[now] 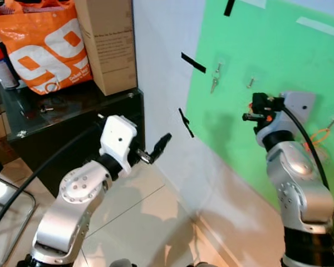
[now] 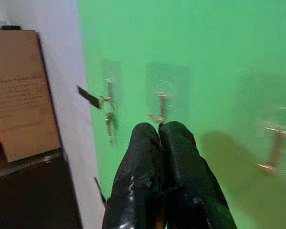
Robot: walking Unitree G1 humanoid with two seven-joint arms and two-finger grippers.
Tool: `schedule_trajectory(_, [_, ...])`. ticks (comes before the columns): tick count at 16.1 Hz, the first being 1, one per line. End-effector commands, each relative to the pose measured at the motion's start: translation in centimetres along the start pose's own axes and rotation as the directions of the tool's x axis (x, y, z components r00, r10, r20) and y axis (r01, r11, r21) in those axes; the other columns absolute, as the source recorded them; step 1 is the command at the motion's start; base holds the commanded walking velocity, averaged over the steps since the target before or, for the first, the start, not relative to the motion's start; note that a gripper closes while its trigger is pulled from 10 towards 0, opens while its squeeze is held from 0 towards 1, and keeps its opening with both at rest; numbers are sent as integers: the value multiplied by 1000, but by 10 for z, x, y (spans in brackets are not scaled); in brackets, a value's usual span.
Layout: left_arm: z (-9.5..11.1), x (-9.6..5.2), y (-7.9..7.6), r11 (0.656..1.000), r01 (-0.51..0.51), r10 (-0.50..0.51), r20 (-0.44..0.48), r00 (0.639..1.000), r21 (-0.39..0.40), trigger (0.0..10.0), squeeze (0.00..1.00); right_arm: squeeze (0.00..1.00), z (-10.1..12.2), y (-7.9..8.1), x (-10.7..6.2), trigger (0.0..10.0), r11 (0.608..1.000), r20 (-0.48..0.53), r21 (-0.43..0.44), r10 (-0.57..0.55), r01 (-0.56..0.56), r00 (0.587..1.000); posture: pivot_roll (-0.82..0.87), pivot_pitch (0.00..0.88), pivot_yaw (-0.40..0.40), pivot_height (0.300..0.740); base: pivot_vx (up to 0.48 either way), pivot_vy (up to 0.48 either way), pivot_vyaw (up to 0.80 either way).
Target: Hang keys on a hook
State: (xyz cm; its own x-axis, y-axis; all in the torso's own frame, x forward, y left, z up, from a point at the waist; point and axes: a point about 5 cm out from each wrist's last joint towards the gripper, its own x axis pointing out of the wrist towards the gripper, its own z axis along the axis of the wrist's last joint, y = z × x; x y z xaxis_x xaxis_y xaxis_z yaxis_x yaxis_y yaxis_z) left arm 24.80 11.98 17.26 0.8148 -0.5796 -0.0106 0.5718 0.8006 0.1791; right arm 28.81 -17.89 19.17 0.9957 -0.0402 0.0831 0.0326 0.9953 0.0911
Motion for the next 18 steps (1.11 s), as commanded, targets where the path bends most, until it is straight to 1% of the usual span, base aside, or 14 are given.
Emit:
schedule_trajectory(1, [-4, 1, -4, 999, 31, -31, -11, 999, 11, 10000, 294, 0, 5, -10, -2, 10000, 997, 6, -7, -71, 71, 997, 16, 0, -5, 740, 0, 0, 0])
schedule_trajectory(2, [-4, 2, -5, 999, 36, -36, -9, 999, 9, 10000, 294, 0, 6, -11, -2, 10000, 997, 8, -7, -77, 77, 997, 14, 0, -4, 740, 0, 0, 0])
schedule_trajectory(3, [-5, 4, -8, 998, 70, -70, -8, 998, 7, 10000, 298, 0, 11, -12, 1, 10000, 997, 9, -16, -77, 78, 997, 2, 0, -1, 740, 0, 0, 0])
schedule_trajectory(5, [-5, 6, -10, 996, 90, -90, -4, 996, 0, 10000, 298, 0, 14, -12, 4, 10000, 996, 6, -30, -79, 79, 997, -3, 0, -4, 740, 0, 0, 0])
schedule_trajectory(7, [-6, 5, -13, 994, 113, -113, -6, 994, -3, 10000, 294, 0, 15, -16, 6, 10000, 993, -3, -42, -113, 113, 994, -1, 0, -7, 740, 0, 0, 0])
schedule_trajectory(8, [-6, 5, -15, 991, 136, -136, -7, 991, -7, 10000, 302, 0, 16, -20, 6, 10000, 990, -7, -39, -137, 137, 990, 1, 0, -7, 740, 0, 0, 0])
schedule_trajectory(12, [-7, 3, -18, 985, 175, -175, -11, 985, -13, 10000, 302, 0, 14, -24, 3, 10000, 987, -31, -41, -158, 156, 987, -1, 0, -1, 740, 0, 0, 0])
schedule_trajectory(18, [-7, 0, -18, 981, 193, -194, -21, 981, -10, 10000, 302, 0, 6, -22, -2, 10000, 987, -72, -37, -158, 156, 985, 8, 0, 0, 740, 0, 0, 0])
